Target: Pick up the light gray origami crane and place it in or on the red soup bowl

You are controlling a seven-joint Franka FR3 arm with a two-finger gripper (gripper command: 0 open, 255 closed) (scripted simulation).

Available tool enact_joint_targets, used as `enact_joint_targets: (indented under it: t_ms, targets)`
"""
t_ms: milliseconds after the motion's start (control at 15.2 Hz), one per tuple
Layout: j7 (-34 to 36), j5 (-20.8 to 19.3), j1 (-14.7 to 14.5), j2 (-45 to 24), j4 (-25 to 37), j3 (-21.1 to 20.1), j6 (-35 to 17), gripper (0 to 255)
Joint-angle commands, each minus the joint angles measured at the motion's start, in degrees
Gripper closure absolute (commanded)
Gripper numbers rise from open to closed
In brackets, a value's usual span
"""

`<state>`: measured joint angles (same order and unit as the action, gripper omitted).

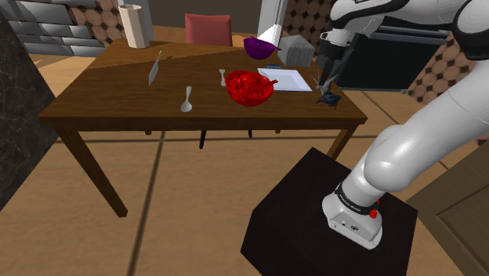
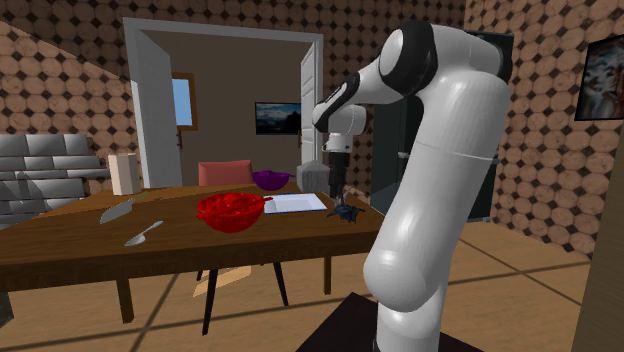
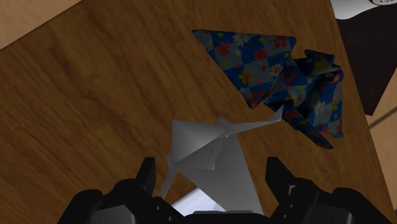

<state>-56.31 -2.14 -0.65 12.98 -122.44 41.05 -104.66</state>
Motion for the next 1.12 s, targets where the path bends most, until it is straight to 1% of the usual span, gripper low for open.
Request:
enact_joint_targets:
  t_ms: [0,594,660,1056]
  targets:
    - [-0.10,0.07,-0.01,-0.17,-1.30,0.09,-1.45,0]
    - [-0.12,0.09,-0.01,-0.22,-1.70,0.11,-1.89,0]
    - [-0.12,0.09,-0.01,-0.22,-1.70,0.11,-1.89,255]
    - [-0.12,0.09,-0.01,-0.22,-1.70,0.11,-1.89,255]
